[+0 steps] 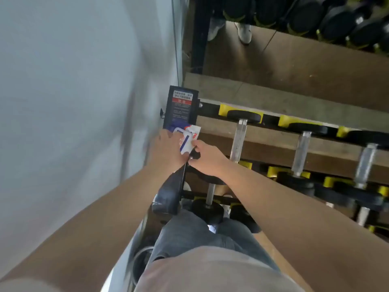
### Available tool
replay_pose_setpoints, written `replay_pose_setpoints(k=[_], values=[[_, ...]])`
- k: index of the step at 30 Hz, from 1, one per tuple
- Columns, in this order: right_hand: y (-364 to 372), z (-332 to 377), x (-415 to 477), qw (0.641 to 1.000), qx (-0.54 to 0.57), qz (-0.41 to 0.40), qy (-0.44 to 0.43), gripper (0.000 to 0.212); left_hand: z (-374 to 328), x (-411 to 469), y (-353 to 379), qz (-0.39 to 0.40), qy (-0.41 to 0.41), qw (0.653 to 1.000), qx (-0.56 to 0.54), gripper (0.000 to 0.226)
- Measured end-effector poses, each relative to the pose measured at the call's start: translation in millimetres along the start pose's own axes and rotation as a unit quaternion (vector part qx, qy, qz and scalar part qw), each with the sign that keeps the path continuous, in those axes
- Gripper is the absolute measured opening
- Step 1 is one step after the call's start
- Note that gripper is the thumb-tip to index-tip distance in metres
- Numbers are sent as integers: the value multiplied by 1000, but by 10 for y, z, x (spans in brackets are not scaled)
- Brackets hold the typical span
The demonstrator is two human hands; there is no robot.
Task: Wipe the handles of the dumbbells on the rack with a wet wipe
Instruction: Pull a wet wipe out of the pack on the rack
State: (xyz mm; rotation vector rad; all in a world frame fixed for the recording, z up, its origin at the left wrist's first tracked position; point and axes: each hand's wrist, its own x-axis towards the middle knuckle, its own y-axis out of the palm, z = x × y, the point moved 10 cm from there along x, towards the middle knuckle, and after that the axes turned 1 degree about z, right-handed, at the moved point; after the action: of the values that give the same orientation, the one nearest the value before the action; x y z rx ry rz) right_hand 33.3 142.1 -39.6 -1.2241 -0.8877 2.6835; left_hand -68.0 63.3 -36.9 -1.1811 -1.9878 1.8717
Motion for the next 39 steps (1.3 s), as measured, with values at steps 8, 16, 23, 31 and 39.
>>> replay_pose_setpoints(k=[8,16,23,31,39], values=[[32,-57,24,1000,-8,-6,-2,67,-4,39,-100,-6,-35,998,-47,61],[-85,39,95,998,-69,-9,-11,55,174,-82,-361,15,-96,946,-309,40],[-227,256,142,986,-118,-104,-56,41,295,-193,-699,-84,-15,978,-190,50],[-23,342,381,969,-217,-101,-59,47,96,118,-219,22,101,985,141,36],[-175,386,518,978,-161,-130,-32,41,169,94,-111,39,95,994,27,55]])
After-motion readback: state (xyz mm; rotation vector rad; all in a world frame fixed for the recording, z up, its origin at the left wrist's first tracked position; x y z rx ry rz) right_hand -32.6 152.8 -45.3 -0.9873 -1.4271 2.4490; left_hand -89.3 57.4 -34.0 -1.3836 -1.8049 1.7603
